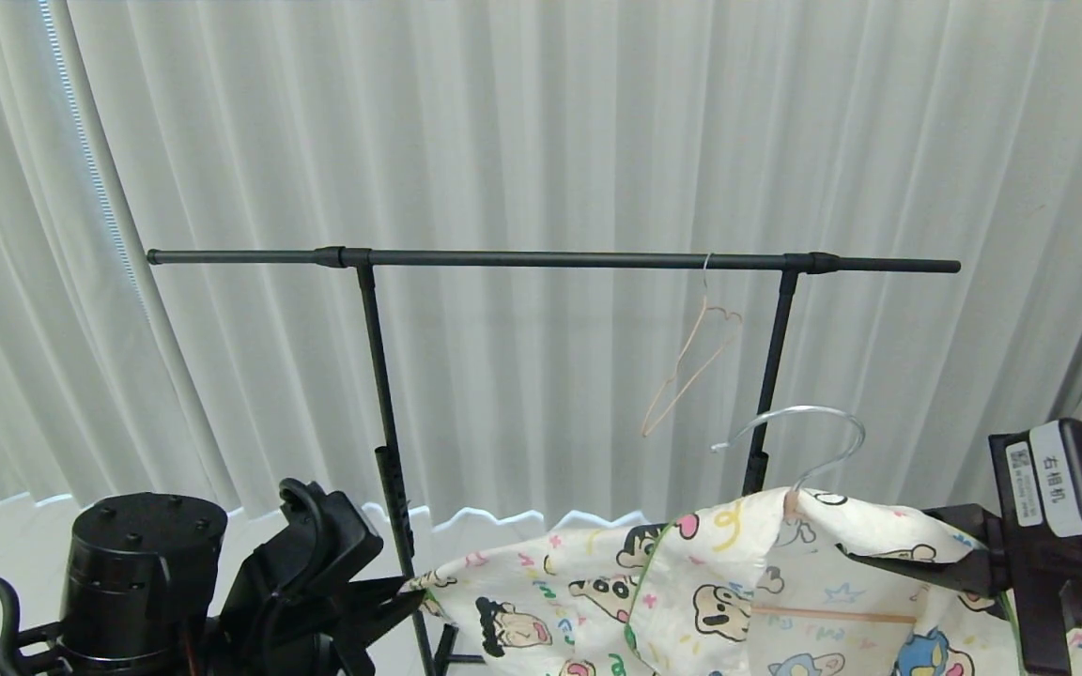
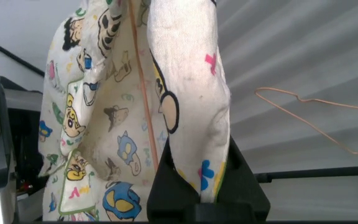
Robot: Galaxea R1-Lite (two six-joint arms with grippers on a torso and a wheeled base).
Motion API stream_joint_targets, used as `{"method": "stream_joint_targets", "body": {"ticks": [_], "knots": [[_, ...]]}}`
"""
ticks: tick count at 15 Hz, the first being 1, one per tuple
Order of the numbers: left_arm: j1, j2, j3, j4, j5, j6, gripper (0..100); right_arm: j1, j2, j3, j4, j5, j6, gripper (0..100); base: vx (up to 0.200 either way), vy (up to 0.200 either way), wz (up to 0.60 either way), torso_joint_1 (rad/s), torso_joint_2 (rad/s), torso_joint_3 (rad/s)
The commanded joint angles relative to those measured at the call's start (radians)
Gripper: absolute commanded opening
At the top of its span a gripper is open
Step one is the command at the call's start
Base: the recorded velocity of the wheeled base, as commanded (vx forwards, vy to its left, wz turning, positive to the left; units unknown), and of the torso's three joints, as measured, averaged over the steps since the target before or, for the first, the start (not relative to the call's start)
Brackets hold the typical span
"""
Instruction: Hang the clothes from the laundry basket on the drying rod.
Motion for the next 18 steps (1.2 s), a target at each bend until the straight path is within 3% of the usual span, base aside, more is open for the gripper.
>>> {"method": "stream_joint_targets", "body": {"ticks": [1,6,10,11,14,16,18], "knots": [[0.014,0.004,-0.001,-0.001,0.002,0.001,0,0.000,-0.002,0.002,0.000,-0.001,0.000,0,0.000,0.000,0.00,0.000,0.00,0.000],[0.178,0.001,-0.004,-0.002,0.016,0.002,0,-0.030,-0.002,0.000,-0.001,-0.001,0.003,0,0.000,0.000,0.00,0.000,0.00,0.000],[0.135,-0.040,-0.010,-0.034,0.013,0.002,0,-0.033,0.009,0.000,-0.035,-0.006,0.003,0,0.000,0.000,0.00,0.000,0.00,0.000],[0.135,-0.045,-0.010,-0.034,0.013,0.002,100,-0.033,0.010,0.002,-0.038,-0.007,0.003,0,0.000,0.000,0.00,0.000,0.00,0.000],[0.135,-0.054,-0.008,-0.068,0.016,0.002,100,-0.046,0.016,0.000,-0.069,-0.055,0.008,0,0.000,0.000,0.00,0.000,0.00,0.000],[0.140,-0.057,-0.008,-0.123,0.019,0.002,100,-0.095,0.013,0.000,-0.069,-0.078,0.014,0,0.000,0.000,0.00,0.000,0.00,0.000],[0.150,-0.055,-0.010,-0.195,0.079,0.002,100,-0.196,0.009,-0.002,-0.069,-0.081,0.014,0,0.000,0.000,0.00,0.000,0.00,0.000]]}}
